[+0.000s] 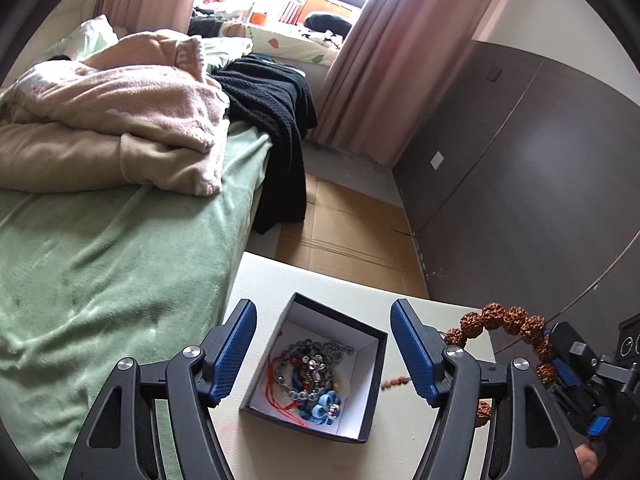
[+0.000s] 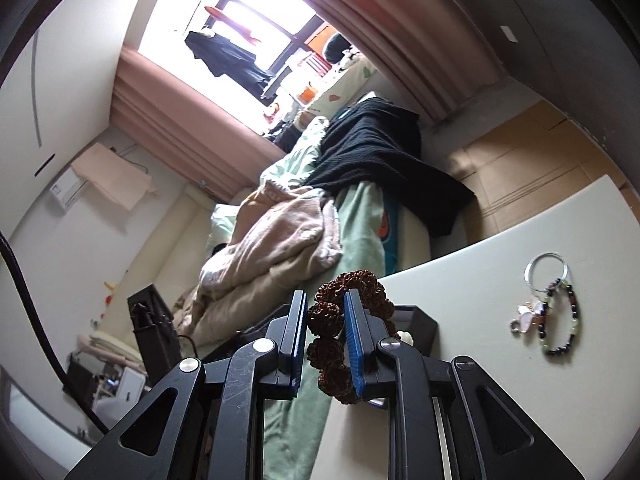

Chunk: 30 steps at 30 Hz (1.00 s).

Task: Organize jewelry
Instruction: 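Carry the rudraksha bracelet into the black box and open the right tool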

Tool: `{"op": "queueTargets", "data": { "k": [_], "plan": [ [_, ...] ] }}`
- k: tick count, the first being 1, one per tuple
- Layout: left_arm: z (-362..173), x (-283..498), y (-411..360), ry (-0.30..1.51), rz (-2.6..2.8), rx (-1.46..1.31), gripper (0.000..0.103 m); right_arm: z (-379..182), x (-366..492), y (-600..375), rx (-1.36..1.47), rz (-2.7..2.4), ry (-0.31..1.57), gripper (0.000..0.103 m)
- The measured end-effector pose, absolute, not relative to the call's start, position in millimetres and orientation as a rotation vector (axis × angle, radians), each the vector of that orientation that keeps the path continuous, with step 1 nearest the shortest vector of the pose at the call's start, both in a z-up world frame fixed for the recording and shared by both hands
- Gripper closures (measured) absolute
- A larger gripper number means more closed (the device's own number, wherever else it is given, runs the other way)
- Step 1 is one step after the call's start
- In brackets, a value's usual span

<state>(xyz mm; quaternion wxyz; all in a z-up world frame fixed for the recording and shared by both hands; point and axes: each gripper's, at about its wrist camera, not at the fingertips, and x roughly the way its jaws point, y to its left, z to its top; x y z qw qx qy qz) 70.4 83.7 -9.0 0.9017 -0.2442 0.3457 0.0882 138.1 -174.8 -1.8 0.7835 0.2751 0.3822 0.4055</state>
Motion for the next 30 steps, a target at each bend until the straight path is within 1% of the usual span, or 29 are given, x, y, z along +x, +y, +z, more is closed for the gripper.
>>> {"op": "queueTargets", "data": {
  "k": [6,10,12,13,14,17,21,23,25,27,30],
  "plan": [
    [-7.5,64.2,99.7,0.699,0.212,-0.548,0.033,-0.4,137.7,-153.3,0.567,0.894,0.818,0.083],
    [-9.2,61.6,109.3,0.701,0.226,-0.572,0.033,-12.0,143.6,-134.7,0.536,0.871,0.856,0.081],
    [-9.7,60.1,113.2,0.698,0.239,-0.58,0.033,-24.5,150.9,-119.8,0.527,0.87,0.912,0.071],
    [-9.8,59.0,114.3,0.696,0.245,-0.581,0.033,-31.0,153.6,-113.6,0.527,0.882,0.943,0.059],
    [-10.3,57.9,115.7,0.694,0.256,-0.583,0.033,-38.9,156.2,-108.1,0.538,0.905,0.983,0.052],
    [-12.3,57.6,117.9,0.695,0.256,-0.594,0.033,-49.1,157.5,-107.2,0.564,0.918,1.026,0.051],
    [-12.4,58.4,113.8,0.691,0.241,-0.591,0.033,-45.8,156.5,-120.5,0.571,0.892,1.013,0.05],
    [-12.3,59.6,108.6,0.69,0.232,-0.584,0.033,-44.0,155.4,-132.0,0.567,0.862,1.003,0.042],
    [-12.6,61.3,103.3,0.692,0.217,-0.581,0.033,-41.4,153.6,-145.4,0.554,0.828,0.995,0.036],
    [-13.2,63.6,96.8,0.701,0.207,-0.571,0.033,-40.1,154.0,-157.2,0.551,0.809,0.998,0.034],
    [-13.5,67.9,85.8,0.714,0.198,-0.539,0.033,-39.9,155.5,-176.2,0.547,0.754,1.002,0.028]
  ]
}}
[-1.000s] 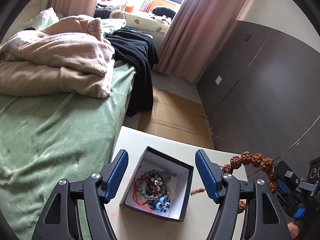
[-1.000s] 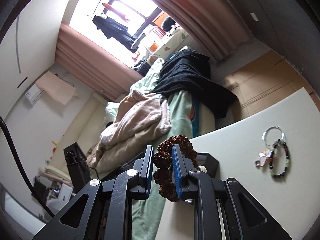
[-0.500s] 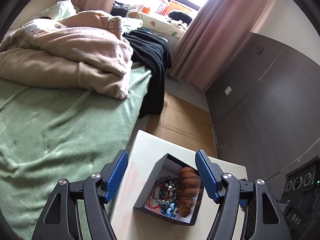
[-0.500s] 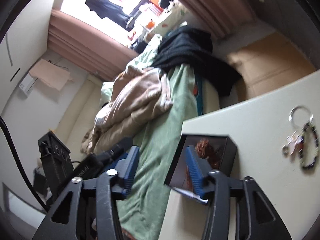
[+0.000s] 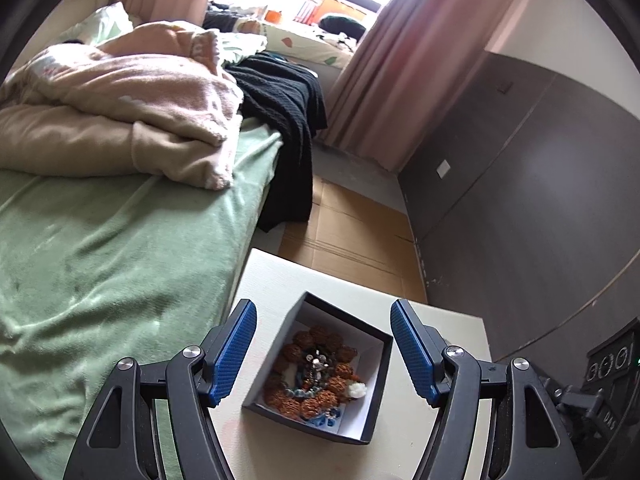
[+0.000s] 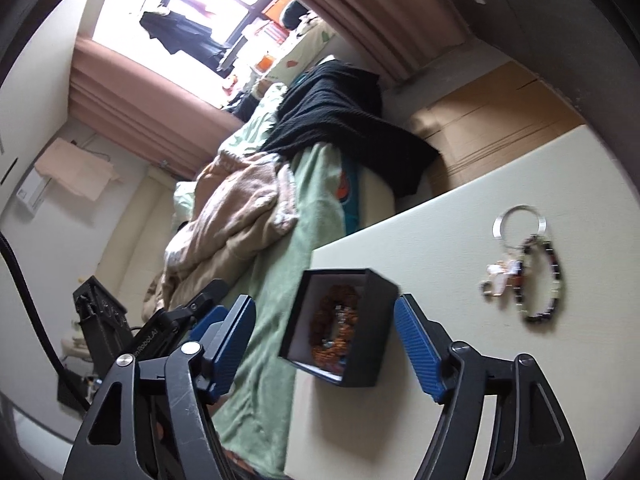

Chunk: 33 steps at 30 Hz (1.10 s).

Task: Organize jewelry
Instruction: 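Carry the rudraksha bracelet into the black box and open the right tool, then grasp the silver hoop with the left tool and lift it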

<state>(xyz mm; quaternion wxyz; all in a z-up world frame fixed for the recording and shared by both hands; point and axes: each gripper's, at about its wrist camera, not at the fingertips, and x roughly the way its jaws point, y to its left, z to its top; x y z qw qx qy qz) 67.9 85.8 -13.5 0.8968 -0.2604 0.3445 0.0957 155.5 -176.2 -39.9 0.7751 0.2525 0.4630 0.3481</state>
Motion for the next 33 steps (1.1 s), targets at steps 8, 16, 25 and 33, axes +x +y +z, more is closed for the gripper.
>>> {"op": "queueTargets", "data": {
  "k": [8,16,25,33],
  "plan": [
    [-10.8,79.3,46.9,0.737,0.133,-0.426,0.033,-41.1,155.2,-220.8,0.534,0.633,1.01,0.009],
    [-11.2,86.9,14.1,0.733,0.084,-0.385,0.009,-49.6,157.3,-247.9,0.555,0.551,1.031,0.005],
    [-17.6,109.1,-17.7,0.787,0.021,-0.368,0.009,-54.2,172.1,-274.5,0.551,0.466,1.037,0.005],
    [-28.6,140.3,-45.3,0.888,0.0,-0.343,0.011,-68.8,186.1,-309.0,0.63,0.394,1.075,0.005]
  ]
}}
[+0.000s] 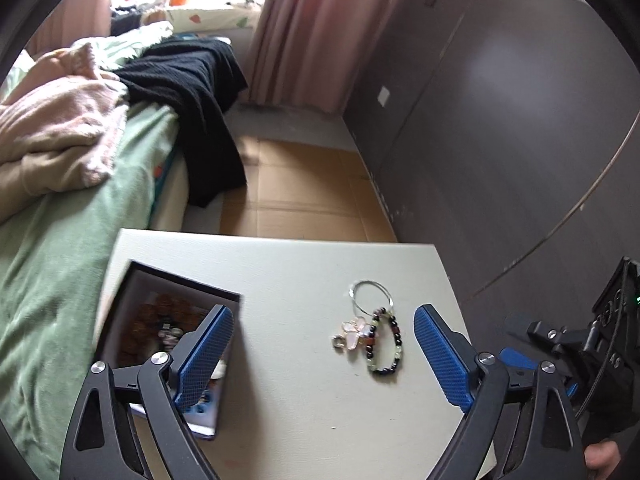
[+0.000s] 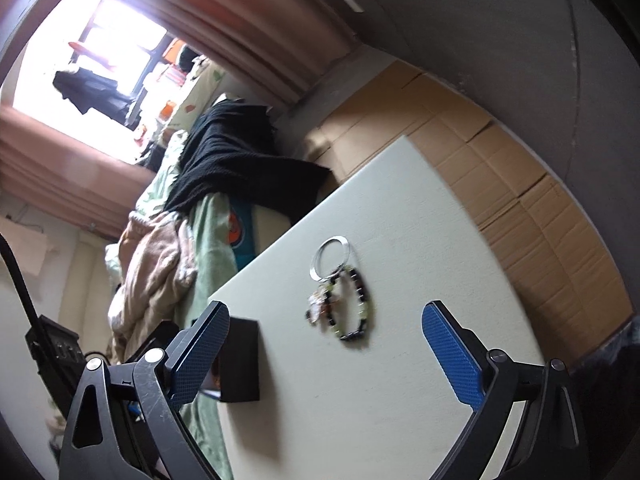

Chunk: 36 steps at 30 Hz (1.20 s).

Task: Organize jewelry
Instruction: 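Grasp the silver hoop with the left tool and lift it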

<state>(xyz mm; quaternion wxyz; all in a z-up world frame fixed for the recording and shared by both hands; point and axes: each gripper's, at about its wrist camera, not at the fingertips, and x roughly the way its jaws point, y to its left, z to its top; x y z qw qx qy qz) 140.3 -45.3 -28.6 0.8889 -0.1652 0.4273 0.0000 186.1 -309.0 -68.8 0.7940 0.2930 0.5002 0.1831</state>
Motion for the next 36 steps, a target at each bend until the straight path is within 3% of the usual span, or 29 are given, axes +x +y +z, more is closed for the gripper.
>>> {"op": "queueTargets", "data": {
  "k": [21,33,35,36],
  "plan": [
    [-89.1,227.7,-115.7,1.126,-0.028,-0.218,0.014,-90.0,202.6,-377.6,0.676,0.207,1.139,0.005],
    [-126.1,255.1,-137.1,1.205,-0.002,-0.157,0.03,-93.3,210.1,-389.9,0.664,0.171,1.145,0.005],
    [-125.0,256.1,-140.0,1.192,0.018,-0.122,0.041,-91.9,210.3,-386.9,0.662,0.182,1.143,0.005],
    [-124.4,256.2,-139.7,1.193,0.029,-0.113,0.051,-91.9,211.1,-385.5,0.662,0.187,1.144,0.005]
  ]
}}
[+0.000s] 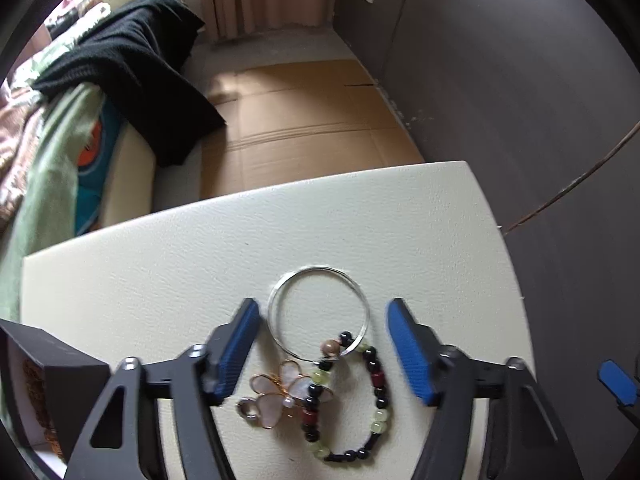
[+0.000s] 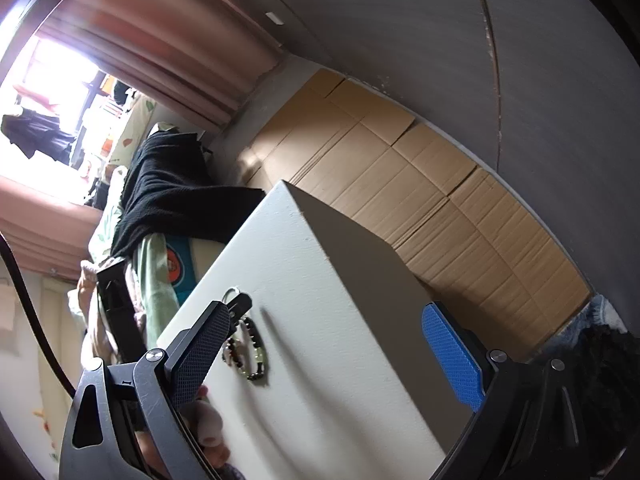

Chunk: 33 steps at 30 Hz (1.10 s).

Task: Organize jewelry
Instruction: 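Grasp the silver hoop with the left tool and lift it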

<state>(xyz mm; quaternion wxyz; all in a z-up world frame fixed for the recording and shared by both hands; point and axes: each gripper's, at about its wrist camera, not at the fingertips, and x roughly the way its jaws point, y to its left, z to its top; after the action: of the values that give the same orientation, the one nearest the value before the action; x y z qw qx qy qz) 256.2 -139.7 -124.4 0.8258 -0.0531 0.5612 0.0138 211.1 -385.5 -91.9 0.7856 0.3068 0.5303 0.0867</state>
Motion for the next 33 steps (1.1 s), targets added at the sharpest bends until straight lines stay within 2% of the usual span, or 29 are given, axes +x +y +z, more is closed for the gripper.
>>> {"op": "queueTargets", "data": {
  "k": [4,21,22,26,31,33],
  "plan": [
    [-118.5,249.9,-124.9,1.204,0.028,-0.177,0.051,-94.5,212.1,-378.1,0.652,0.202,1.155,0.005],
    [-57.7,166.7,-57.2,1.037,0.034,-0.354,0.051,-90.9,212.7,-324.4,0.458,0.315,1.162,0.005],
    [-56.8,161.0,-51.5,1.027,0.036,-0.373,0.051,-90.9,212.3,-319.9,0.447,0.315,1.159,0.009],
    [-55.8,149.6,-37.3,0.997,0.043,-0.392,0.051,-96.5,212.1,-295.5,0.368,0.328,1.182,0.036],
    [-56.0,146.9,-16.7,0.982,0.045,-0.442,0.051,-110.5,212.5,-268.5,0.265,0.335,1.222,0.057],
    [-54.5,143.9,-9.0,0.977,0.037,-0.462,0.051,-116.4,213.1,-260.0,0.238,0.335,1.236,0.06]
  ]
}}
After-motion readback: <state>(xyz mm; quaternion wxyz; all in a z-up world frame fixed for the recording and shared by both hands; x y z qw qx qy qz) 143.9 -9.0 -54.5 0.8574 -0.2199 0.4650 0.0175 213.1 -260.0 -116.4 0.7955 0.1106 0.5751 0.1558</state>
